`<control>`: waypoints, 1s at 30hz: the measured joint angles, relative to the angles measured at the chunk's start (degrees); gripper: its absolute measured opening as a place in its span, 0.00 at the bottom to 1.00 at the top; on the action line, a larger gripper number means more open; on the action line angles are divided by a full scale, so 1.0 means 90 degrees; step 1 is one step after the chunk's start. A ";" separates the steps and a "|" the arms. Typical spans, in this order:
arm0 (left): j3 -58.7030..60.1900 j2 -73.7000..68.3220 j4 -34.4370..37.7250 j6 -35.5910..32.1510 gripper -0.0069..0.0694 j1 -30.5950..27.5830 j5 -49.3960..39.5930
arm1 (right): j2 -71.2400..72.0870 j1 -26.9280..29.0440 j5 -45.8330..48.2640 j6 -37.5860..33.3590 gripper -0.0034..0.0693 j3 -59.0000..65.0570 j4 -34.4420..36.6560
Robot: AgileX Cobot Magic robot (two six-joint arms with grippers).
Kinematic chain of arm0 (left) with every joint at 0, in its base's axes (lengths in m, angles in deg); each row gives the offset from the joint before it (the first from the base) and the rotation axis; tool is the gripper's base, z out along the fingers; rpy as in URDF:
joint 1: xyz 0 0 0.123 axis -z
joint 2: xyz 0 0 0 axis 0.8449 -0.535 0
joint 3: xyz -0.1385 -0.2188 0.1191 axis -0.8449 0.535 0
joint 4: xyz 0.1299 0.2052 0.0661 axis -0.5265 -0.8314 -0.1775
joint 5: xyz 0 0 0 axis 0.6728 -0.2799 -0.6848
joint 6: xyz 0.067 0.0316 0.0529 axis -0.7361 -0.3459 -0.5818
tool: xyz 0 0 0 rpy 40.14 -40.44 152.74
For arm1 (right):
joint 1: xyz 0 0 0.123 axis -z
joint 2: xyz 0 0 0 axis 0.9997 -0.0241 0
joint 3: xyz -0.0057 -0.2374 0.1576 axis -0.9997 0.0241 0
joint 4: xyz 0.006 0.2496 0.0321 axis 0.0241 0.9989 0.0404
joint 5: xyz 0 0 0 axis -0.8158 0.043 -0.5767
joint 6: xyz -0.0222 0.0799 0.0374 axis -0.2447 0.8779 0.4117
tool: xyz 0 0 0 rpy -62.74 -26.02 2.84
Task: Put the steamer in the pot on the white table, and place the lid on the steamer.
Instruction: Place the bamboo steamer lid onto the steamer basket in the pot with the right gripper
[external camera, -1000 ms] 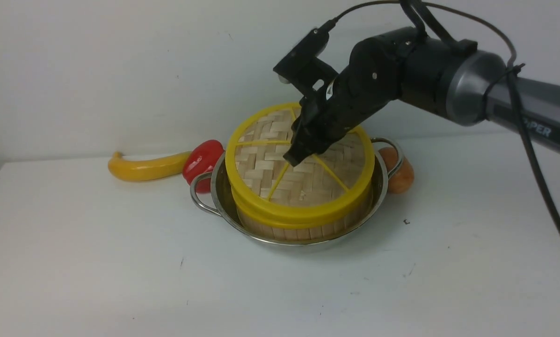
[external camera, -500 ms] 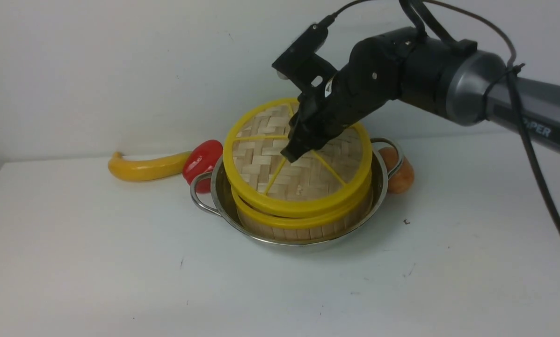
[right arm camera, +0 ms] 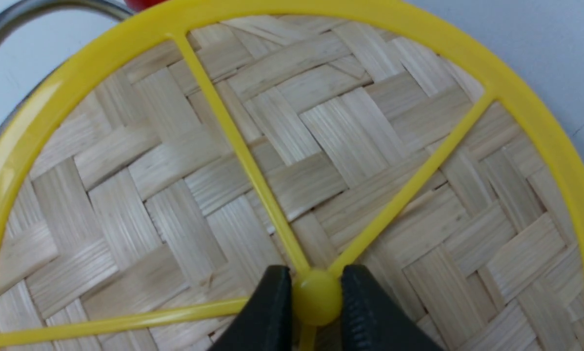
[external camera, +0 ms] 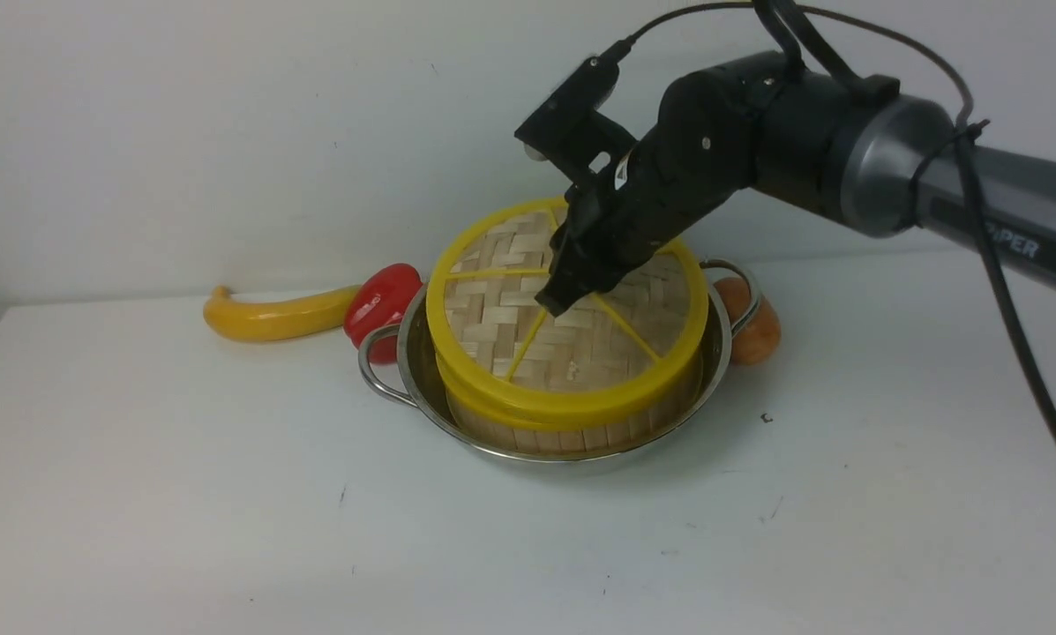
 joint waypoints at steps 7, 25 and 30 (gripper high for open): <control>0.0000 0.0000 0.0000 0.0000 0.41 0.0000 0.0000 | -0.0006 0.0000 -0.0123 -0.0005 0.24 0.0000 -0.0063; 0.0000 0.0000 0.0000 0.0000 0.41 0.0000 0.0000 | -0.0271 0.0000 -0.0288 -0.0064 0.24 -0.0002 -0.0063; 0.0000 0.0000 0.0000 0.0000 0.41 0.0000 0.0000 | -0.0271 0.0000 -0.0310 -0.0093 0.24 -0.0002 -0.0063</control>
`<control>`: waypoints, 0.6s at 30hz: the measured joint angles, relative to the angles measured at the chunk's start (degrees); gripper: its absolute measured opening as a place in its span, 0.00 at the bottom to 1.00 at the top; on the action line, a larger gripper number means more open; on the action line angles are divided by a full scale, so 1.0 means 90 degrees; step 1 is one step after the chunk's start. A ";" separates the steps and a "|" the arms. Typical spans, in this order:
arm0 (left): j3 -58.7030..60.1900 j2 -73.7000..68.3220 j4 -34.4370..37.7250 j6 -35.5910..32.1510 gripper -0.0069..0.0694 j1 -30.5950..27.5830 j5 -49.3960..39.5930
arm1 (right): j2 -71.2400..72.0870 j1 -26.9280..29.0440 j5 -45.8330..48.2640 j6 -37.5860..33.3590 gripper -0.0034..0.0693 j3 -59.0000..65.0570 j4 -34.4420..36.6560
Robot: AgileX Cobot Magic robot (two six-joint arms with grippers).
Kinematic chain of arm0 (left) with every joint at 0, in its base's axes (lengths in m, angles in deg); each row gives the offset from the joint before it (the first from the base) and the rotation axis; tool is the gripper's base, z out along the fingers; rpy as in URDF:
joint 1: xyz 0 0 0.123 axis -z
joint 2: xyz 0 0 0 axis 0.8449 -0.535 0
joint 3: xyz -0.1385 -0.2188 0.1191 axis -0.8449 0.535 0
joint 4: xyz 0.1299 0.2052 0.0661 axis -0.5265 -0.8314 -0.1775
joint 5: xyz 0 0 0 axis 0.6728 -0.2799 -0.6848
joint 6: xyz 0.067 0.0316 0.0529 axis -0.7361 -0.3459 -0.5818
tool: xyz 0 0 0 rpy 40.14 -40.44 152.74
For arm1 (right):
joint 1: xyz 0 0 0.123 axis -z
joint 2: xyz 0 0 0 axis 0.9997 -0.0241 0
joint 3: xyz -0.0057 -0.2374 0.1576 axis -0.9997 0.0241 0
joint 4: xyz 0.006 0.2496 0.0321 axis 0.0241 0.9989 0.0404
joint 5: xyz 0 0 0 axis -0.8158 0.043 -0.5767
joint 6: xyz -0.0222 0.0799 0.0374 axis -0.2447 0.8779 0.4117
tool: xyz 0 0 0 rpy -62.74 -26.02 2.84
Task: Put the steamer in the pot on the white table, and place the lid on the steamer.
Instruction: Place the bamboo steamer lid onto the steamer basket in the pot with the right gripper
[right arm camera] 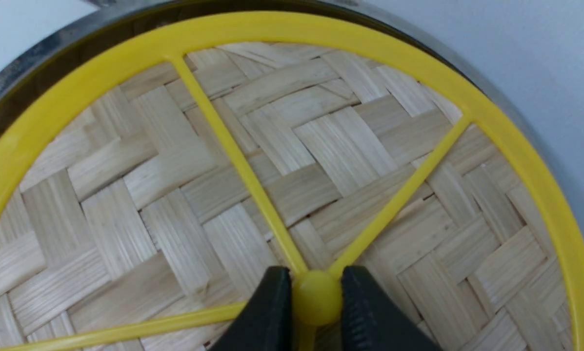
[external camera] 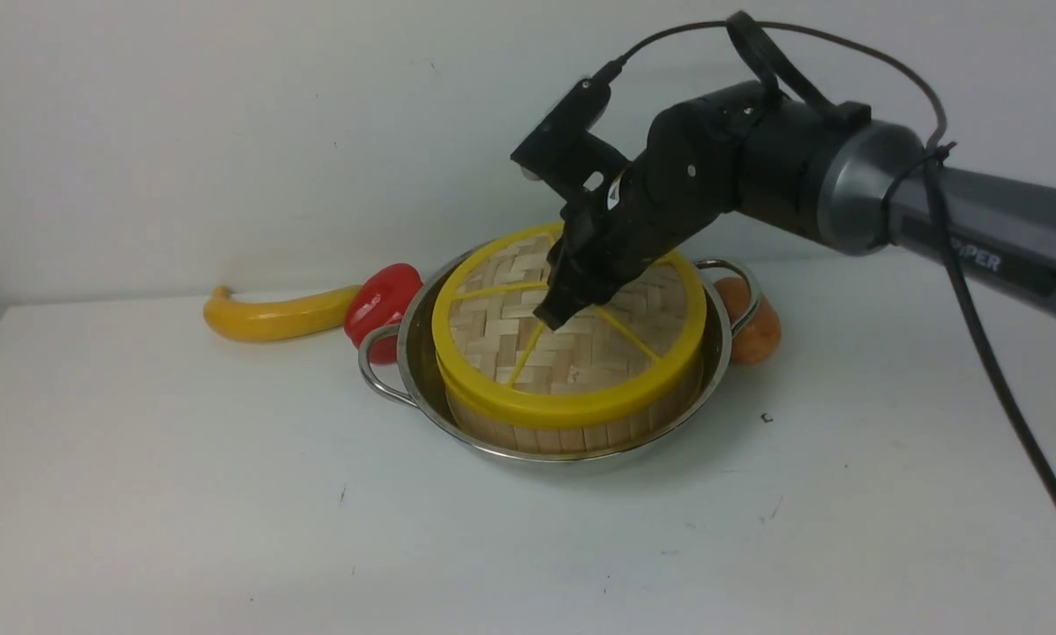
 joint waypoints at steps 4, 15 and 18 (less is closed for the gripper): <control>0.0000 0.0000 0.0000 0.0000 0.41 0.0000 0.0000 | 0.0000 0.0000 -0.0018 -0.0044 0.24 0.0000 0.0000; 0.0000 0.0000 0.0000 0.0000 0.41 0.0000 0.0000 | 0.0000 0.0000 -0.0160 -0.0144 0.24 0.0000 0.0000; 0.0000 0.0000 0.0000 0.0000 0.41 0.0000 0.0000 | 0.0000 0.0000 -0.0160 -0.0147 0.24 0.0000 0.0000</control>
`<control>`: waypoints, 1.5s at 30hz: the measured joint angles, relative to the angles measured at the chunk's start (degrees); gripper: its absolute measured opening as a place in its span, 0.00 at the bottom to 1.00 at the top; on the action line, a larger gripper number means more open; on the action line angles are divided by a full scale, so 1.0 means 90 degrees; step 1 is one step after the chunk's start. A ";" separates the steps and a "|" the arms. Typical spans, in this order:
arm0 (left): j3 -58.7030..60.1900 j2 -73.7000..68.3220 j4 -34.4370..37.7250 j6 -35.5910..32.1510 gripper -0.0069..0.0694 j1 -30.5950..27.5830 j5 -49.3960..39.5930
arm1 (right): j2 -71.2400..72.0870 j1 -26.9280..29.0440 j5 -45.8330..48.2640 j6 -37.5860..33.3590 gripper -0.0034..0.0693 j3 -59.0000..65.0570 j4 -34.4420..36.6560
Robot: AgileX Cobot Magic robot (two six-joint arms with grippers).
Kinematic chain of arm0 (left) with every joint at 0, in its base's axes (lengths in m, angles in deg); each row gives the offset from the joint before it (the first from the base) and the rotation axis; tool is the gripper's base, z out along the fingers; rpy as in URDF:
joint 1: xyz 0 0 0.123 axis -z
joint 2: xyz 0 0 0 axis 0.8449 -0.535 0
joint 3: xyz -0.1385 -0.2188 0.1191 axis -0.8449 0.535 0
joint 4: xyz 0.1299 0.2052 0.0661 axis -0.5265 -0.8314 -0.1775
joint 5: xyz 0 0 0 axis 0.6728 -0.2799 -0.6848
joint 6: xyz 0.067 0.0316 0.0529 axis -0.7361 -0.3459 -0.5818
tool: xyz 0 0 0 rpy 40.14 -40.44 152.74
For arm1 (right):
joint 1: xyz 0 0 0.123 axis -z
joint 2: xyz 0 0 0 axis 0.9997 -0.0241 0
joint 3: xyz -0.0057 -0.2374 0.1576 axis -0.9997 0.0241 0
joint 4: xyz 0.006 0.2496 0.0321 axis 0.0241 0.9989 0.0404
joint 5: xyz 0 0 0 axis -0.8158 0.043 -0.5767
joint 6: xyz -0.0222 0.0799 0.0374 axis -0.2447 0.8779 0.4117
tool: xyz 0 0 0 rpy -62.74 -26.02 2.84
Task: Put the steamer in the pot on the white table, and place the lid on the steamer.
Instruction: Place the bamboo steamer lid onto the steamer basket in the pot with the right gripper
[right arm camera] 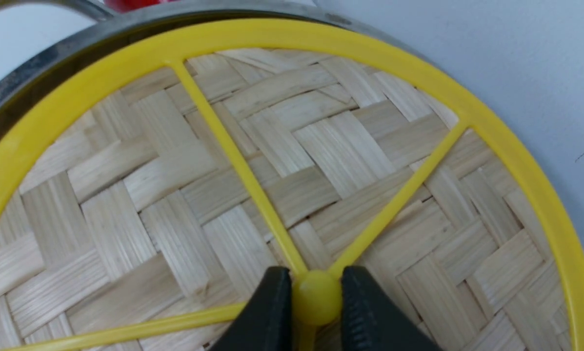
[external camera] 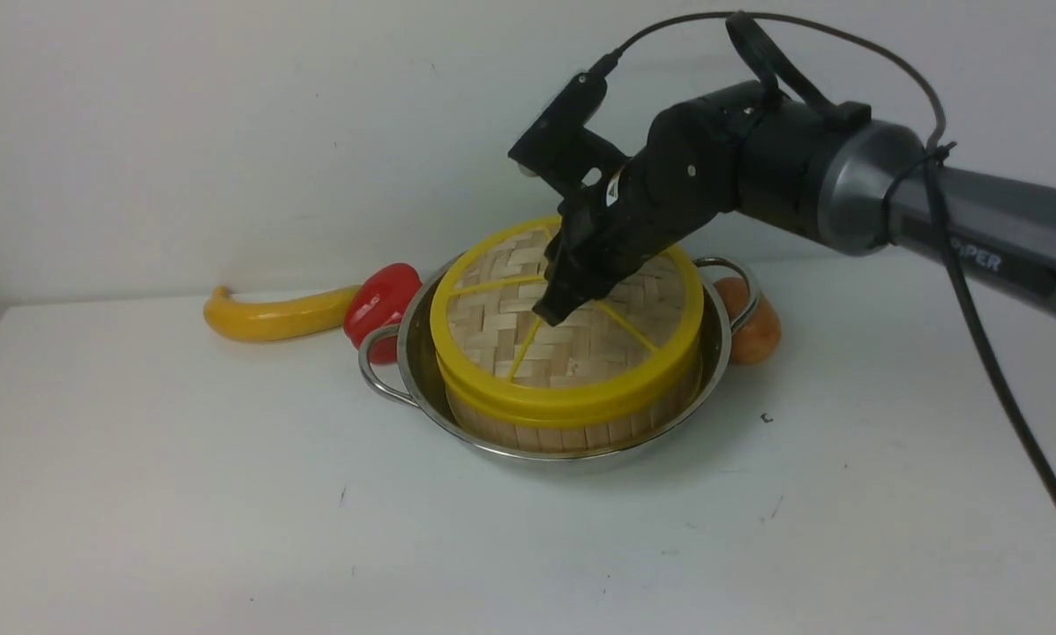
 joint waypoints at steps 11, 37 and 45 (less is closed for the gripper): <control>0.0000 0.0000 0.0000 0.0000 0.41 0.0000 0.0000 | 0.0000 0.0000 0.0000 0.0000 0.24 0.0000 0.0043; 0.0000 0.0000 0.0000 0.0000 0.41 0.0000 0.0000 | -0.0007 0.0000 -0.0451 -0.0057 0.47 0.0000 0.0090; 0.0000 0.0000 0.0000 0.0000 0.41 0.0000 0.0000 | -0.0007 0.0000 -0.0195 -0.0079 0.47 0.0000 0.0113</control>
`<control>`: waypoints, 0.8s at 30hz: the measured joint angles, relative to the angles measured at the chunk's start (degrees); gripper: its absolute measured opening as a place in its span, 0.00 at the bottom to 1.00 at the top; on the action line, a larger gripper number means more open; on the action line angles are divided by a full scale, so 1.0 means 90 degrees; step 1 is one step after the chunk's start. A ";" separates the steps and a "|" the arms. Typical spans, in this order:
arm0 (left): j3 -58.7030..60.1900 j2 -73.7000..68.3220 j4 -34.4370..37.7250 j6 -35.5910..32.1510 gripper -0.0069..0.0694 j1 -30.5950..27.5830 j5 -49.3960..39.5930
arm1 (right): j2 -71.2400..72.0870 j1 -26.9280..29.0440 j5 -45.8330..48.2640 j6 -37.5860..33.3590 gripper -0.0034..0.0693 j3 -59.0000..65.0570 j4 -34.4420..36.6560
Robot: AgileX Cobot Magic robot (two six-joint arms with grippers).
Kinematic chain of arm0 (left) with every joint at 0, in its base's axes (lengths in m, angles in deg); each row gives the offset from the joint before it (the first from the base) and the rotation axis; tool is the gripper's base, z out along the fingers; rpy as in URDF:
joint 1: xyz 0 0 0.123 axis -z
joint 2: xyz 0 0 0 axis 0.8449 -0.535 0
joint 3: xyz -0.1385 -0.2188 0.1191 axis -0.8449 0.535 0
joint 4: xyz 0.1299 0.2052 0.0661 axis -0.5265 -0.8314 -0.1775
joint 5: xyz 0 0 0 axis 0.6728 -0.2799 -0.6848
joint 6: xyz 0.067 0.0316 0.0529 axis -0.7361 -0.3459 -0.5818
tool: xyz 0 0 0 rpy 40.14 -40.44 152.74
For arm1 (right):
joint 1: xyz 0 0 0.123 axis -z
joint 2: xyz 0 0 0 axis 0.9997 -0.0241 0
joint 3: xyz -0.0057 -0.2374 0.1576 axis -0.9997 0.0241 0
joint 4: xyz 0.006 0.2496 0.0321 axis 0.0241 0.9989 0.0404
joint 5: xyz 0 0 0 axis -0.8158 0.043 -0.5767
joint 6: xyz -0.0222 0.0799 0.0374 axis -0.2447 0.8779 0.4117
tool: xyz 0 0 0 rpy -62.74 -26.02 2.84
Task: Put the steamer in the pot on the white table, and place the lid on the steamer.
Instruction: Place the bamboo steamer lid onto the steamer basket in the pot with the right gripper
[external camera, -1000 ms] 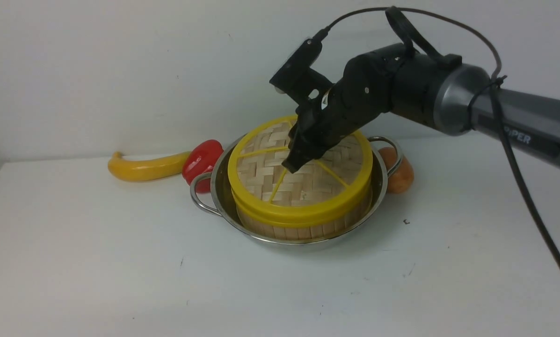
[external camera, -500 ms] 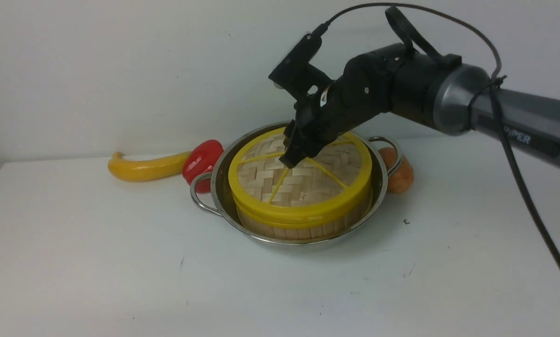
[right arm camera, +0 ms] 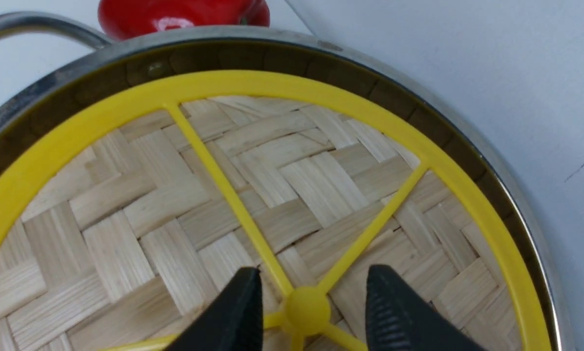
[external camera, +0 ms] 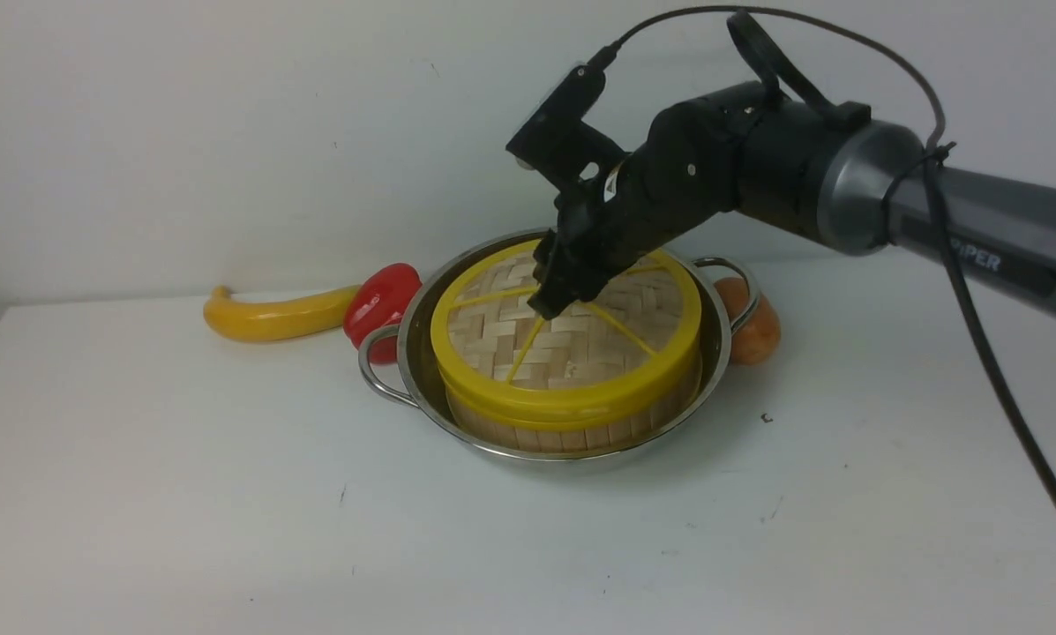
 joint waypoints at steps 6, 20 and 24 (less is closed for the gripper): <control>0.0000 0.0000 0.0000 0.0000 0.41 0.0000 0.0000 | -0.0067 0.0000 0.0198 0.0115 0.47 -0.0006 0.0025; 0.0000 0.0000 0.0000 0.0000 0.41 0.0000 0.0000 | -0.0098 -0.0007 0.0119 0.0049 0.47 -0.0060 0.0028; 0.0000 0.0000 0.0000 0.0000 0.41 0.0000 0.0000 | 0.0198 -0.0007 -0.0195 0.0181 0.47 -0.0054 0.0022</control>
